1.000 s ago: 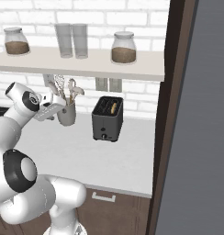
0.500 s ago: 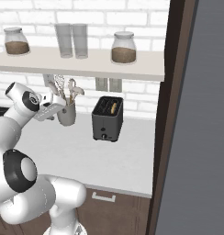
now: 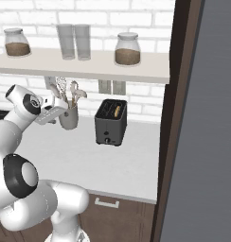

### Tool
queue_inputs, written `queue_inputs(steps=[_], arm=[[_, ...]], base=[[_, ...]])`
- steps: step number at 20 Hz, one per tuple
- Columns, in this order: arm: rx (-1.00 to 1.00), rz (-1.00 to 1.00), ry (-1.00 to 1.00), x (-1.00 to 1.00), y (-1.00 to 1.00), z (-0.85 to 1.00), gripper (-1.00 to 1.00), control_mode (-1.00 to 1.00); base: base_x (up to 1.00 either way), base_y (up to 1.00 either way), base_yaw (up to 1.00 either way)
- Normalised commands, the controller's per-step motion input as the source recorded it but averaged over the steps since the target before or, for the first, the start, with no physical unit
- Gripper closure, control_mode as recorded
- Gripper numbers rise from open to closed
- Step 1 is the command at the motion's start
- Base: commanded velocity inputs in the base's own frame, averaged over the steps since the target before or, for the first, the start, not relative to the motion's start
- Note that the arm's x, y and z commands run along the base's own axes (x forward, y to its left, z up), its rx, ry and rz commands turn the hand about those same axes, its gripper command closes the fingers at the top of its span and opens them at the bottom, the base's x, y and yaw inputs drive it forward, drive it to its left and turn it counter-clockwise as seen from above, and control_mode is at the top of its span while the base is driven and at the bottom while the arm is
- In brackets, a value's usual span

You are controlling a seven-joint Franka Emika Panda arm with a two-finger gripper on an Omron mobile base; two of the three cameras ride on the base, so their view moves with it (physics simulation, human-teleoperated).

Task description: Start the toaster. Once the lever pops up, take the bread to the plate on the dining counter.

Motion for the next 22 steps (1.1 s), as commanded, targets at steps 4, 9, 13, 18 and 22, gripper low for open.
queue_inputs(steps=[4,9,13,18,22], arm=[[0.0,0.0,0.0,0.0,0.0,0.0,-1.0,-1.0],[0.0,0.0,0.0,0.0,0.0,0.0,-1.0,-1.0],[0.0,0.0,0.0,0.0,0.0,0.0,-1.0,-1.0],[0.0,0.0,0.0,0.0,0.0,0.0,-1.0,-1.0],[0.0,0.0,0.0,0.0,0.0,0.0,-1.0,-1.0]], base=[[0.0,0.0,0.0],[0.0,0.0,0.0],[0.0,0.0,0.0],[0.0,0.0,0.0],[0.0,0.0,0.0]])
